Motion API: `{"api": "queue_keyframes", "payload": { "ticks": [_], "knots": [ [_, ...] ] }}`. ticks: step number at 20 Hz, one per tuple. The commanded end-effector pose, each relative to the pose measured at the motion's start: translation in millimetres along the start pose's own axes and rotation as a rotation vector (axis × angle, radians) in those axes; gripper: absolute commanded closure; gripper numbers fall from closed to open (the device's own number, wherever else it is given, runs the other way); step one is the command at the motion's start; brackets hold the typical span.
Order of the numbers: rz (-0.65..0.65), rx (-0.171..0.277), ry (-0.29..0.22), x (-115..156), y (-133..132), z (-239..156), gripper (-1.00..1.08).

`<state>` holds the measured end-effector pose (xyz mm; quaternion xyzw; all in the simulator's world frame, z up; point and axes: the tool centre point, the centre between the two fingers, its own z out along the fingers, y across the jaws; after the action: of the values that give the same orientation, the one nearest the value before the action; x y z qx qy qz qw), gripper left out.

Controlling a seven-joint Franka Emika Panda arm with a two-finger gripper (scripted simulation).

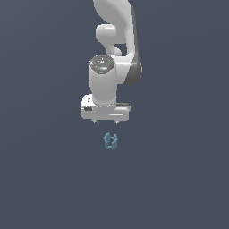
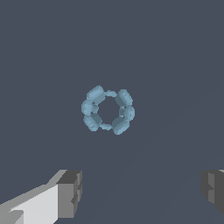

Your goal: Pick up the object and move it to a goal position.

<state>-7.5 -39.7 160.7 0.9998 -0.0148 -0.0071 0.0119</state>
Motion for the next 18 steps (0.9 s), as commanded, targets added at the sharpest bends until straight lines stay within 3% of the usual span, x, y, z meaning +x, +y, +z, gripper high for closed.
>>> {"api": "queue_keyframes", "payload": {
  "ticks": [1, 18],
  "knots": [
    [0.000, 0.000, 0.000, 0.0, 0.0, 0.0, -0.92],
    [0.019, -0.012, 0.001, -3.9, 9.2, -1.6, -0.92]
  ]
}}
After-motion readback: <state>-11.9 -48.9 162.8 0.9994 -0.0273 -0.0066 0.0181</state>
